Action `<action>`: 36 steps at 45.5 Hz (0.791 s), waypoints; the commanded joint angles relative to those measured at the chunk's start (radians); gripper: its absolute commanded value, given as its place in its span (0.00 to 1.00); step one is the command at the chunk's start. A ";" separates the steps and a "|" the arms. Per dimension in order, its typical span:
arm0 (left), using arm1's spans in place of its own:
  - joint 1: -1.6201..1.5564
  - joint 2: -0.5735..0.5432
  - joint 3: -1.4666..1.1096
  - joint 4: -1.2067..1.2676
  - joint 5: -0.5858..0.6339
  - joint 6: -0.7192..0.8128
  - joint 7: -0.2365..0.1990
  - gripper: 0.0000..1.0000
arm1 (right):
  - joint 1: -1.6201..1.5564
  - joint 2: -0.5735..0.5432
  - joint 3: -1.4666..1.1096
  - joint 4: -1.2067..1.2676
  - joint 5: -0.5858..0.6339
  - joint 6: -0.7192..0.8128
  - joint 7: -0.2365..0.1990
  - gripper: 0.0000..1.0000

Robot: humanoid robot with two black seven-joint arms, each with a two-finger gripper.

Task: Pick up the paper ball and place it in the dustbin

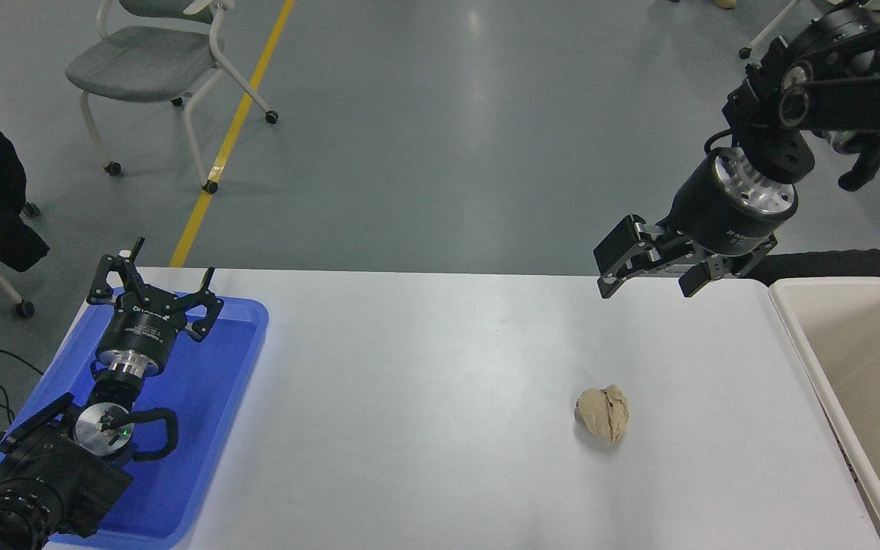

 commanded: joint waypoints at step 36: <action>-0.002 -0.001 0.001 -0.003 0.001 0.000 0.001 1.00 | -0.766 0.032 0.332 -0.404 -0.355 -0.207 -0.003 1.00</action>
